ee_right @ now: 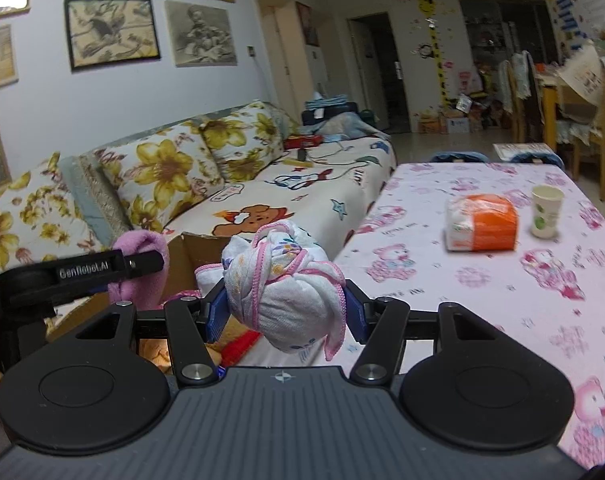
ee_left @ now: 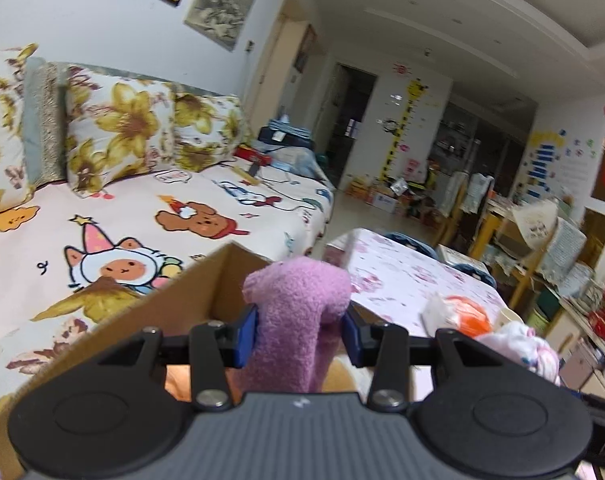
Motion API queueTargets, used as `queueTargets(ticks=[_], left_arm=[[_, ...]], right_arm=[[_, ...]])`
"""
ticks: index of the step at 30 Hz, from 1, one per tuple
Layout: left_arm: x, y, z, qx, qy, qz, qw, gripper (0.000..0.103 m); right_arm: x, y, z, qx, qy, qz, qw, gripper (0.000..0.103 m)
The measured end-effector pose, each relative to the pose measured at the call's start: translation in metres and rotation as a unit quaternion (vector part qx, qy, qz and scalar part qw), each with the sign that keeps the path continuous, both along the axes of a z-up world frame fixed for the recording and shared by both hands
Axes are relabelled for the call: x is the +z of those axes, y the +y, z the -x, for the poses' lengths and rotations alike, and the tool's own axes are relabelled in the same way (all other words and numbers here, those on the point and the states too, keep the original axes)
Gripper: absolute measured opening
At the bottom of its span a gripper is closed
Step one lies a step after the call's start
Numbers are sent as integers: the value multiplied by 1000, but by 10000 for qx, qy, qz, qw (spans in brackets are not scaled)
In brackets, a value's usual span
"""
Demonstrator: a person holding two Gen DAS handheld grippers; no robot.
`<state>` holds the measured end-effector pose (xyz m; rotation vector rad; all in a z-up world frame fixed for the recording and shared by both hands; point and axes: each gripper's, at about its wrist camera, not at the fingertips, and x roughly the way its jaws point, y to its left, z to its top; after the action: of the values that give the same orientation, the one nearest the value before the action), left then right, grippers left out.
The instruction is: Organize soft objects
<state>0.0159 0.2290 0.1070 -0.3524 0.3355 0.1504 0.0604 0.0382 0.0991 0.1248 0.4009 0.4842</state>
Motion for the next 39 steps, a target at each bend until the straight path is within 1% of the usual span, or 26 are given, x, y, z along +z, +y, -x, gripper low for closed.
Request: queueTargets(ticks=[4, 8, 13, 14, 15, 16, 17, 18, 19, 20, 21, 22, 24, 25, 29, 33, 36, 39], left_arm=[[-7, 13, -9, 53, 114, 153, 9998, 43], [-12, 13, -15, 21, 244, 118, 9996, 43], [-15, 13, -19, -56, 241, 113, 9996, 44], [-16, 13, -20, -72, 250, 103, 9996, 45], [-16, 13, -20, -79, 260, 77, 9996, 46], [-17, 12, -21, -78, 269, 56, 9996, 48], [-18, 12, -21, -84, 274, 51, 9996, 54], [-18, 13, -21, -71, 275, 53, 9996, 63], [-17, 12, -20, -46, 257, 45, 9996, 69], [-16, 12, -18, -32, 218, 35, 9998, 77], [-15, 12, -16, -34, 179, 29, 9998, 81], [-14, 12, -15, -33, 160, 26, 9999, 83], [-12, 13, -12, 4, 133, 23, 9999, 92], [-11, 12, -11, 16, 121, 12, 9999, 94], [-6, 7, -3, 17, 72, -169, 9998, 102], [0, -5, 4, 30, 38, -509, 9987, 102], [3, -14, 11, 39, 57, -800, 9968, 102], [3, -22, 18, 23, 112, -903, 9958, 102]], right_arm=[[-4, 12, -9, 187, -50, 149, 9997, 72], [-6, 19, -15, 335, -53, 229, 9992, 73], [-10, 25, -18, 515, 65, 250, 9983, 73], [-11, 25, -16, 589, 103, 277, 9978, 74], [-12, 26, -14, 661, 131, 295, 9973, 78], [-13, 26, -11, 717, 150, 323, 9968, 79], [-14, 26, -8, 782, 159, 357, 9962, 87], [-14, 27, -6, 852, 156, 364, 9956, 97], [-12, 27, -3, 905, 143, 351, 9952, 100], [-9, 26, 1, 958, 119, 332, 9948, 100], [-6, 24, 5, 1009, 97, 329, 9943, 101], [-4, 24, 7, 1045, 55, 346, 9939, 101], [2, 20, 16, 1056, -73, 416, 9935, 101], [4, 17, 21, 1053, -131, 427, 9934, 101], [12, 1, 37, 872, -225, 313, 9954, 101], [15, -20, 48, 333, -233, 242, 9989, 103], [17, -34, 57, -51, -114, 180, 9998, 103], [17, -43, 63, -346, -90, 162, 9992, 103]])
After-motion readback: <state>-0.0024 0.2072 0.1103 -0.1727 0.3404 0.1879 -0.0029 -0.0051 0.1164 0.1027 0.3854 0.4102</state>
